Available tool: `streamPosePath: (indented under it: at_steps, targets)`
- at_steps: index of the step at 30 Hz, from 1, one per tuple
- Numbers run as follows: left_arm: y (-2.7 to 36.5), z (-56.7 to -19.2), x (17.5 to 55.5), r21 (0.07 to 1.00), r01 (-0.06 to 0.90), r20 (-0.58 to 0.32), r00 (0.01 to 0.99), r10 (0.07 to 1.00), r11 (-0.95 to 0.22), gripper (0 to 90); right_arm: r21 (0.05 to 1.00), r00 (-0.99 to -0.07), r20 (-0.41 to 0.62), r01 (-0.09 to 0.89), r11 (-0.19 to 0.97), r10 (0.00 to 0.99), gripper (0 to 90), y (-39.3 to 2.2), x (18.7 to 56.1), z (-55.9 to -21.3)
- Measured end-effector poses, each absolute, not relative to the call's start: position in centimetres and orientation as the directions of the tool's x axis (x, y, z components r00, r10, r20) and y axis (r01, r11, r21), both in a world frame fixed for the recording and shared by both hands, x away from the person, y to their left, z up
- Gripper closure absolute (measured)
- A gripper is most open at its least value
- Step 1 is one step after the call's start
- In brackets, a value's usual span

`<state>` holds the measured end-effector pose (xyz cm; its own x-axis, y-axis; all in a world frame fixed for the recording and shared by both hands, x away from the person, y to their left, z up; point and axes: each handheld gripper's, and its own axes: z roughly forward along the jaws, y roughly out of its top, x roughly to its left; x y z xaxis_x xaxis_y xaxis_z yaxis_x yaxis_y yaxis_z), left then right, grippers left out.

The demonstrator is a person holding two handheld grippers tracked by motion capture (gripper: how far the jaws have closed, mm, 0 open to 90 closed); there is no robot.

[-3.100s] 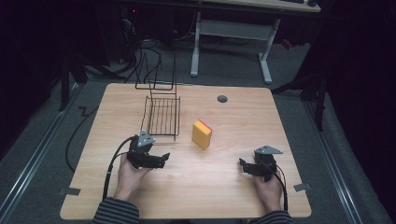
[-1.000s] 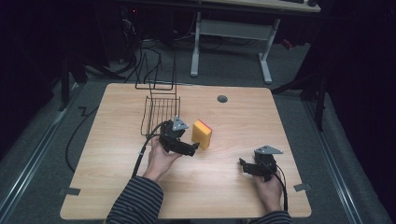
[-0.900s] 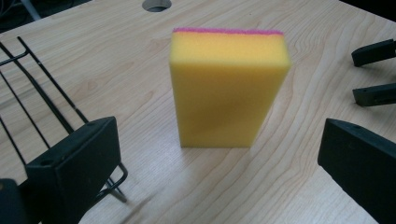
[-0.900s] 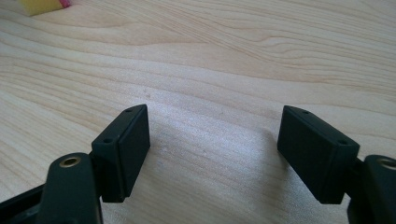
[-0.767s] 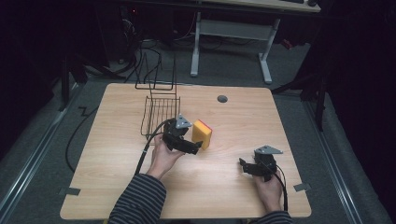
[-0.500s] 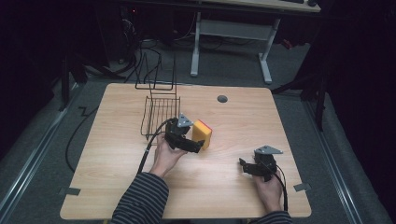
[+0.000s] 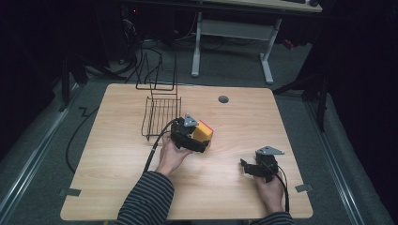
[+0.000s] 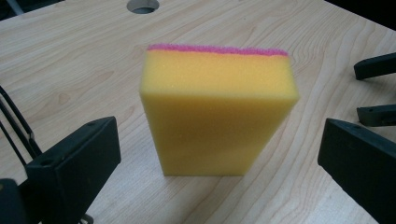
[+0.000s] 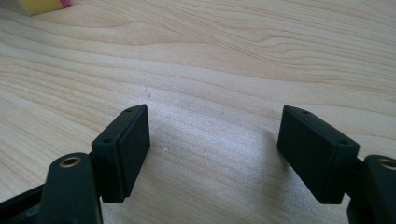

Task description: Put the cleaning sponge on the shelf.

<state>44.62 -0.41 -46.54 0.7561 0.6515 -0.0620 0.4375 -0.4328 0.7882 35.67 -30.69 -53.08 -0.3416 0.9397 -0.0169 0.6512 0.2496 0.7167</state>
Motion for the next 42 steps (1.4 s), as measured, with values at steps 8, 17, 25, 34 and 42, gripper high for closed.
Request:
streamPosePath:
  at_steps: [8, 17, 25, 34, 42]
  targets:
    - [-1.0, -46.9, 45.2, 0.779, 0.452, -0.064, 0.747, 0.661, -0.435, 0.0, 0.717, -0.342, -0.017, 0.651, 0.250, 0.940, 25.6, -30.7, 35.7, -53.1]
    - [-1.5, -47.6, 45.8, 0.772, 0.462, -0.056, 0.734, 0.677, -0.438, 0.0, 0.717, -0.342, -0.017, 0.651, 0.250, 0.940, 25.6, -30.7, 35.7, -53.1]
    - [-2.1, -48.4, 46.2, 0.764, 0.476, -0.062, 0.725, 0.686, -0.435, 0.2, 0.717, -0.342, -0.017, 0.651, 0.250, 0.940, 25.6, -30.7, 35.7, -53.1]
    - [-2.7, -49.2, 46.6, 0.753, 0.491, -0.062, 0.716, 0.696, -0.438, 2.0, 0.717, -0.342, -0.017, 0.651, 0.250, 0.940, 25.6, -30.7, 35.7, -53.1]
    - [-2.9, -49.5, 46.7, 0.758, 0.486, -0.053, 0.711, 0.701, -0.435, 11.3, 0.717, -0.342, -0.017, 0.651, 0.250, 0.940, 25.6, -30.7, 35.7, -53.1]
